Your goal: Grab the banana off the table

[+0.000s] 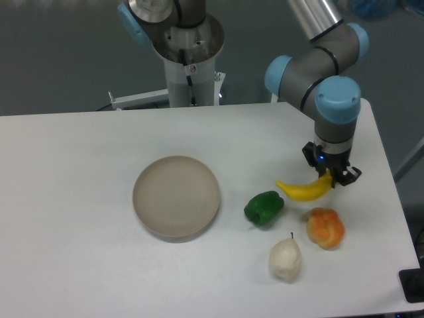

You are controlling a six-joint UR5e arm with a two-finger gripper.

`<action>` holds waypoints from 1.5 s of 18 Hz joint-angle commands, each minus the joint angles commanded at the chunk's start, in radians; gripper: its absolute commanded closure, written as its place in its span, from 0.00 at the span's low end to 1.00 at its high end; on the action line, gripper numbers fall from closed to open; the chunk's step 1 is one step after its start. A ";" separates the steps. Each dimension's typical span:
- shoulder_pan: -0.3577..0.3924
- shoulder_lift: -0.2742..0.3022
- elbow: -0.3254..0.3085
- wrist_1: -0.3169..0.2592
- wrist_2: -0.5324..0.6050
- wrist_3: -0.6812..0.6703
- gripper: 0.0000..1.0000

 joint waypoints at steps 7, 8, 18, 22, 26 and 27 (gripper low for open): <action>-0.017 -0.012 0.078 -0.043 -0.003 -0.014 0.68; -0.021 -0.014 0.083 -0.048 -0.002 -0.014 0.68; -0.031 -0.014 0.086 -0.048 0.009 -0.018 0.68; -0.032 -0.014 0.094 -0.049 0.009 -0.023 0.68; -0.032 -0.014 0.098 -0.049 0.009 -0.023 0.68; -0.034 -0.014 0.098 -0.048 0.008 -0.023 0.68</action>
